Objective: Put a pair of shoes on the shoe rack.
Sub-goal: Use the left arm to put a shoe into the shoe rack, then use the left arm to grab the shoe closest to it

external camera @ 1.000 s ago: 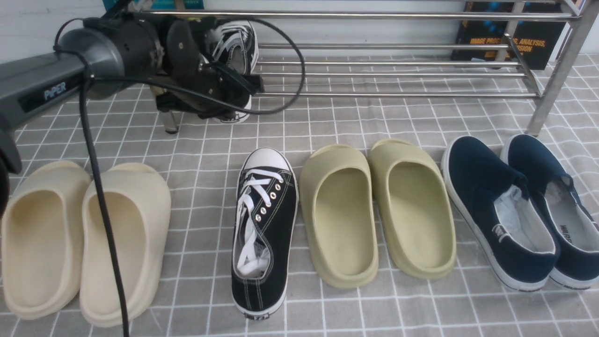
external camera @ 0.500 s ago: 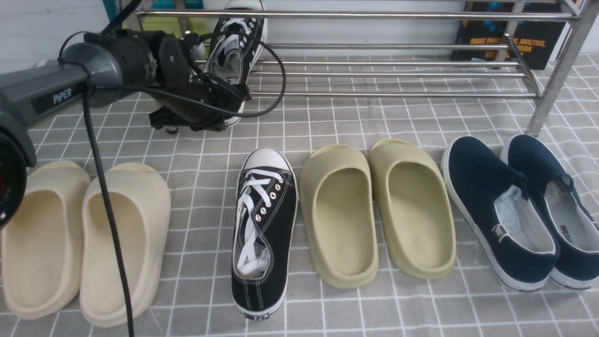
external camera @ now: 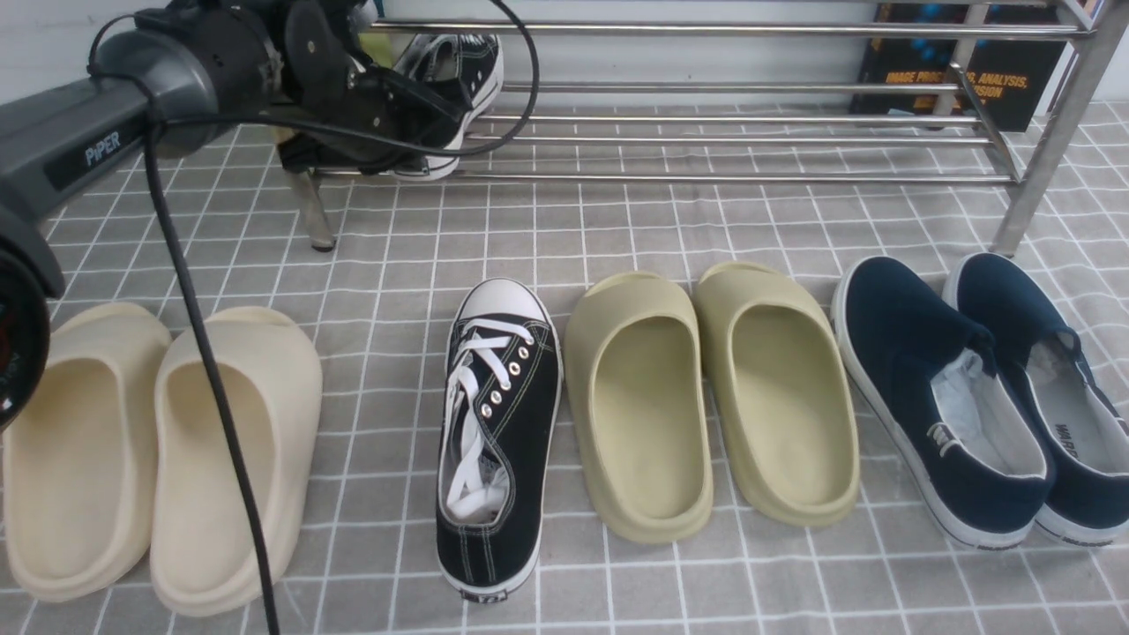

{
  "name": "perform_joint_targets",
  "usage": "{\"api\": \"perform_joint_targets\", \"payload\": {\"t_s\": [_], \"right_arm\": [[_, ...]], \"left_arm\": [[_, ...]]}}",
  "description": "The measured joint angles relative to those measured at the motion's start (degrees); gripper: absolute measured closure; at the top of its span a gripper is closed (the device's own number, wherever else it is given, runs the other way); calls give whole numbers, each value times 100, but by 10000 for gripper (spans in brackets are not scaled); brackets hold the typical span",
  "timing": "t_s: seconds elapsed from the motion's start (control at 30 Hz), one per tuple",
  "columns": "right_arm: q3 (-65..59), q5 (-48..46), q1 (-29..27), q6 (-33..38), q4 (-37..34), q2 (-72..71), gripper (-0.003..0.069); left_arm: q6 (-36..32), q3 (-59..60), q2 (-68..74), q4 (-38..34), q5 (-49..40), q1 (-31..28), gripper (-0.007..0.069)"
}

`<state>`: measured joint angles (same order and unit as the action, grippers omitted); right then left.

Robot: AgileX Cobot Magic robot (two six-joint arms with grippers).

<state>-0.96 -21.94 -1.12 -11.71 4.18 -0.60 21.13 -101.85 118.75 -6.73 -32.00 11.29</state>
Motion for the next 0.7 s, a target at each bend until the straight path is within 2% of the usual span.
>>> {"api": "perform_joint_targets", "payload": {"t_s": [0.2,0.5,0.63,0.7], "right_arm": [[0,0,0,0,0,0,420],[0,0,0,0,0,0,420],[0,0,0,0,0,0,420],[0,0,0,0,0,0,420]], "left_arm": [[-328,0,-448,49,-1011,-2,638],[-1167,-36,-2277,-3,-2316,-2,638],[-1408,-16,-3190,-15,-3517,-2,638],[-1415,63,-3423,-15,-3789,-2,638]]}}
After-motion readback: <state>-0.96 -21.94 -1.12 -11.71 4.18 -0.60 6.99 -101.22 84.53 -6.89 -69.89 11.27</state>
